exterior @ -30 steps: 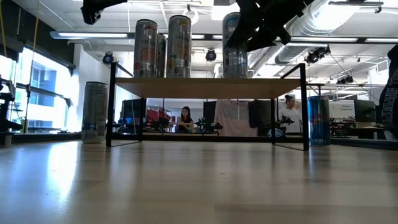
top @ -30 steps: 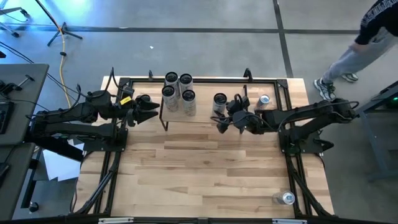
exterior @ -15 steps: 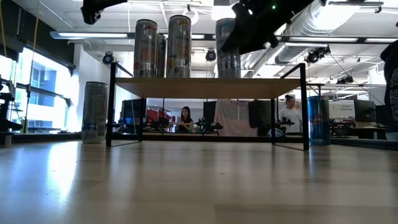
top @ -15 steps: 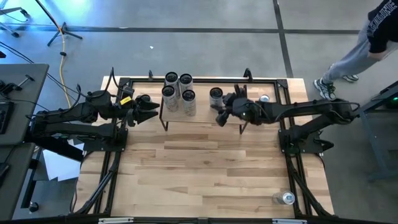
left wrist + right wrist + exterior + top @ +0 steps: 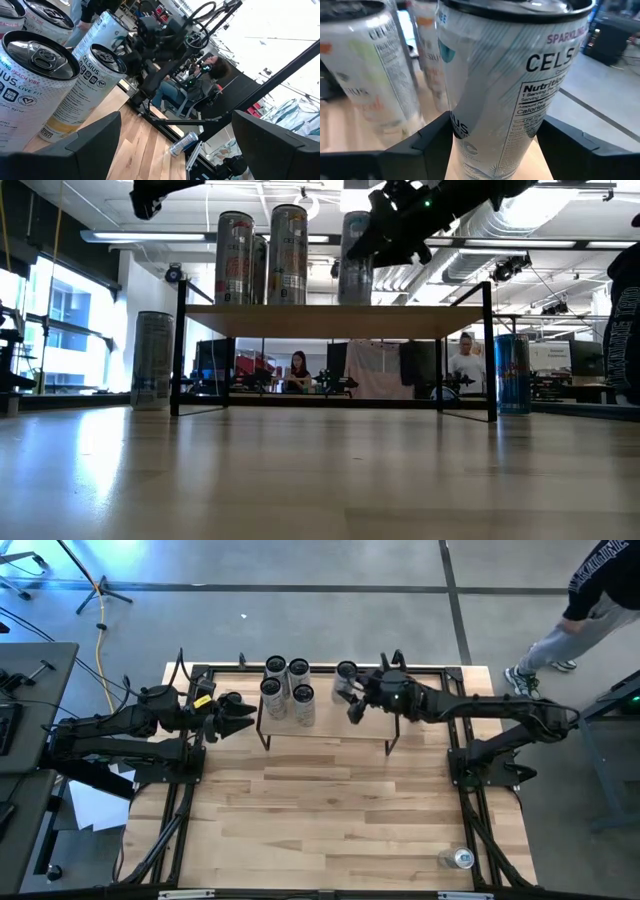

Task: Place canned beverage on shelf
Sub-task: Put the right white blue soda can on the shelf

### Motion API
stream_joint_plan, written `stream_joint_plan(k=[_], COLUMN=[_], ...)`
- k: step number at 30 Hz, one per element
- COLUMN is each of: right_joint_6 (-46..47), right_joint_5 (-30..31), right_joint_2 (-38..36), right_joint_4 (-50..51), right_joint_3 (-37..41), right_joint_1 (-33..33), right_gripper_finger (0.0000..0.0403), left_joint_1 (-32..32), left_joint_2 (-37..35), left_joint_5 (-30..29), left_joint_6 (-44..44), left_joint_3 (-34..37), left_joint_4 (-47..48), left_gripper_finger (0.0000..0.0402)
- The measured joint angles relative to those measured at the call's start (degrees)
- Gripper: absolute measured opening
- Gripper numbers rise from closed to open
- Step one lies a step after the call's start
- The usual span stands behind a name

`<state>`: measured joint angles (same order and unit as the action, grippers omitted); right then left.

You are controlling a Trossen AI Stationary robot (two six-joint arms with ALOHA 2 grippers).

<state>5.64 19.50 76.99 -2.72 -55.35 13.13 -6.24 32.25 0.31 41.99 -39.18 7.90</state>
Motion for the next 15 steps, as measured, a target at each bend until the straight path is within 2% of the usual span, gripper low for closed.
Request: stream_joint_plan(k=[3,15], right_joint_6=[-1.13,-1.93], right_joint_5=[-4.56,-10.94], right_joint_2=[0.30,8.62], right_joint_4=[-1.79,-10.35], right_joint_3=[-0.01,-0.40], right_joint_1=[1.55,4.15], right_gripper_finger=[0.0246,0.0245], left_joint_1=[0.01,0.00], left_joint_2=[0.01,0.02], left_joint_5=[-0.07,-0.17], left_joint_6=[0.41,1.45], left_joint_3=[0.00,0.00], left_joint_4=[0.00,0.00], left_gripper_finger=[0.0351,0.0351])
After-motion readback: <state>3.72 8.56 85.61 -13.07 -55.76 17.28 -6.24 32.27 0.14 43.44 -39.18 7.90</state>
